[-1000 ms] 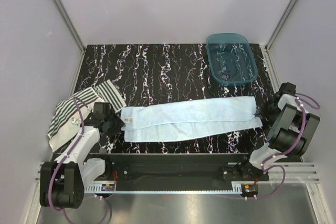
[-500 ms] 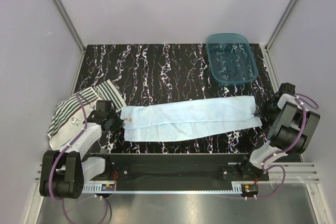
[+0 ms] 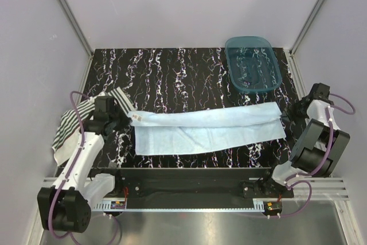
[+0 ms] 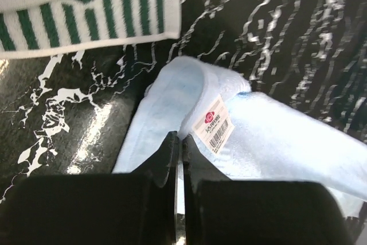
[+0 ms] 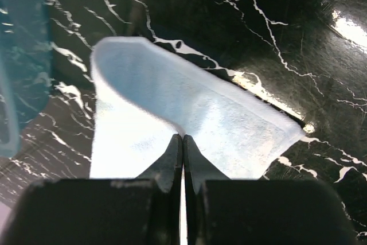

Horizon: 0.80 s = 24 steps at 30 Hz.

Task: Roll the towels
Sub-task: Fold the towel

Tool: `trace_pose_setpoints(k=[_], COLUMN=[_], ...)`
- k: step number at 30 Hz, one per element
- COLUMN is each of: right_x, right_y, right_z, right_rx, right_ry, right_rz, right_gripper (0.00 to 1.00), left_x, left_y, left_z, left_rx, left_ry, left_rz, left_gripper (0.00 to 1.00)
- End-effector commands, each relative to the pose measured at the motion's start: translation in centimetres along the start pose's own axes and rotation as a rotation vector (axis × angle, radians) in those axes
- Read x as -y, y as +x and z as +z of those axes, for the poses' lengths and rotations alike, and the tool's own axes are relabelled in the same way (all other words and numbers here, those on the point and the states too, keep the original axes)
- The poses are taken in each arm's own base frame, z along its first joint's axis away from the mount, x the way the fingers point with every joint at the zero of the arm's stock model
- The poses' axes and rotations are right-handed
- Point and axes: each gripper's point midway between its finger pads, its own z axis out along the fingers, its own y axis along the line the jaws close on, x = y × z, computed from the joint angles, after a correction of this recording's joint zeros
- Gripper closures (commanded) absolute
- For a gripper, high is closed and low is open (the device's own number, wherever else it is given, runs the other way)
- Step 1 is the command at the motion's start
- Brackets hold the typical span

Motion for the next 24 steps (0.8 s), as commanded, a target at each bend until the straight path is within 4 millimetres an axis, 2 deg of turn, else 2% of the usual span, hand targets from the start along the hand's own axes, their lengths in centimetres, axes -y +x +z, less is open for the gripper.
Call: trace_pose_setpoints(k=[1, 4, 10, 15, 19, 24], right_x=[-1.7, -1.7, -0.6, 0.5, 1.2, 2.4], right_y=[-0.9, -1.2, -2.5, -3.0, -3.4, -2.8], right_z=[-2.4, -3.0, -4.2, -3.3, -2.9, -1.5], right_rx=[0.034, 0.055, 0.127, 0.124, 0.13, 0.109], right_ry=[-0.052, -0.04, 0.027, 0.059, 0.074, 0.094], right_rz=[-0.005, 0.0, -0.015, 0.006, 0.022, 0.04], right_gripper=[1.0, 1.0, 1.0, 1.0, 1.0, 1.0], left_x=[1.3, 1.7, 1.0, 0.2, 0.3, 0.1], left_y=[-1.2, -1.1, 0.8, 2.6, 3.1, 3.4], left_z=[-2.5, -3.5, -4.3, -4.2, -4.5, -3.8], left_rx=[0.032, 0.033, -0.007, -0.044, -0.053, -0.062], left_ry=[0.044, 0.072, 0.101, 0.118, 0.132, 0.114], left_rz=[0.039, 0.047, 0.061, 0.064, 0.059, 0.051], left_gripper=[1.0, 1.0, 1.0, 1.0, 1.0, 1.0])
